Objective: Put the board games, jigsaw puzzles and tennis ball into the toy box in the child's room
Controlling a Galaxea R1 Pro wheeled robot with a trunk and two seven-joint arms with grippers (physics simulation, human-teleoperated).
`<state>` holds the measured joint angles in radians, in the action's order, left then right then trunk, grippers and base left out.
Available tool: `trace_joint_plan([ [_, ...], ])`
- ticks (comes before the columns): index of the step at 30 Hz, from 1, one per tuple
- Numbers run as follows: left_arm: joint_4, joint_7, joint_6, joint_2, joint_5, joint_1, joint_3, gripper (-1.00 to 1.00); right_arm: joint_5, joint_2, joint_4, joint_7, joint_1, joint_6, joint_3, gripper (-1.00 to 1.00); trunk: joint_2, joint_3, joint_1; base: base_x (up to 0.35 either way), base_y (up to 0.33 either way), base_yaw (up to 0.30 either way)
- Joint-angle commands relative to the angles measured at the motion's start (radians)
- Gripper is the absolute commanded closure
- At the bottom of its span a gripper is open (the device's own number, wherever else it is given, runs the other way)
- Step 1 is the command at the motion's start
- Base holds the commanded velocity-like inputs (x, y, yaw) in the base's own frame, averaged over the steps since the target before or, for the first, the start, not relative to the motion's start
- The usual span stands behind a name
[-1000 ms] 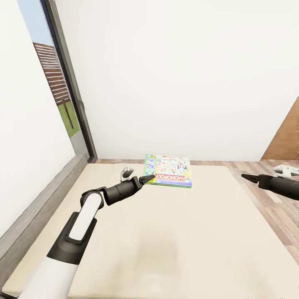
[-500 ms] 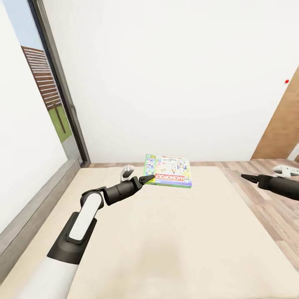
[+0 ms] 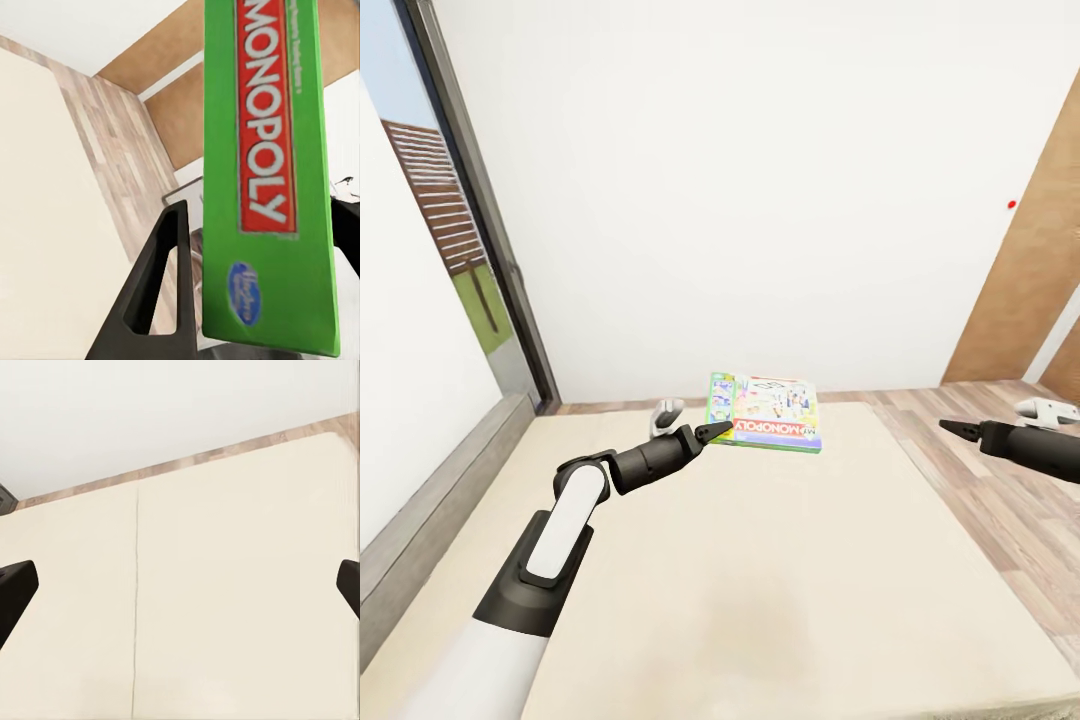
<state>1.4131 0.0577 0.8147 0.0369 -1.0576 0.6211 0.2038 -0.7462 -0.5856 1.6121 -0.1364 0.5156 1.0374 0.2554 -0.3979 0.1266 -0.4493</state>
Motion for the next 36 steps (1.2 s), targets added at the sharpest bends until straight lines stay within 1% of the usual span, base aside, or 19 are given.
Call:
trace_joint_plan([
  [1, 0.000, 0.005, 0.004, 0.000, 0.005, 0.001, -0.001, 1.00, 0.010, 0.000, 0.000, -0.011, 0.001, 0.005, 0.001, -1.00, -0.002, 0.001, -0.001, 0.000, 0.000, -0.130],
  [7, 0.001, 0.005, 0.003, 0.000, 0.003, 0.000, 0.000, 1.00, 0.010, 0.000, 0.000, -0.011, 0.001, 0.005, 0.000, -1.00, -0.002, -0.007, -0.001, 0.000, 0.000, -0.120],
  [15, 0.007, 0.002, -0.005, 0.002, 0.007, -0.015, 0.002, 1.00, 0.010, 0.002, -0.001, -0.020, 0.000, 0.001, 0.002, -1.00, -0.002, -0.010, -0.001, 0.000, 0.000, -0.040],
  [22, 0.006, 0.010, -0.011, 0.001, 0.008, -0.030, -0.002, 1.00, 0.011, 0.026, -0.001, -0.024, -0.001, -0.003, 0.007, -1.00, -0.002, -0.011, -0.001, 0.000, 0.000, -0.008],
  [27, 0.004, 0.013, -0.014, -0.001, 0.007, -0.043, -0.046, 1.00, 0.011, 0.034, -0.001, -0.024, 0.000, 0.004, 0.011, -1.00, -0.002, -0.011, -0.001, 0.000, 0.000, -0.016],
  [32, 0.005, 0.019, -0.014, -0.001, 0.001, -0.052, -0.089, 1.00, 0.011, 0.037, -0.001, -0.023, 0.001, 0.010, 0.012, -1.00, -0.002, -0.011, -0.001, 0.000, 0.000, -0.160],
  [36, 0.007, 0.020, -0.013, -0.002, 0.001, -0.057, -0.106, 1.00, 0.010, 0.038, -0.001, -0.023, 0.001, 0.010, 0.010, -1.00, -0.002, -0.011, -0.001, 0.000, 0.000, -0.247],
])
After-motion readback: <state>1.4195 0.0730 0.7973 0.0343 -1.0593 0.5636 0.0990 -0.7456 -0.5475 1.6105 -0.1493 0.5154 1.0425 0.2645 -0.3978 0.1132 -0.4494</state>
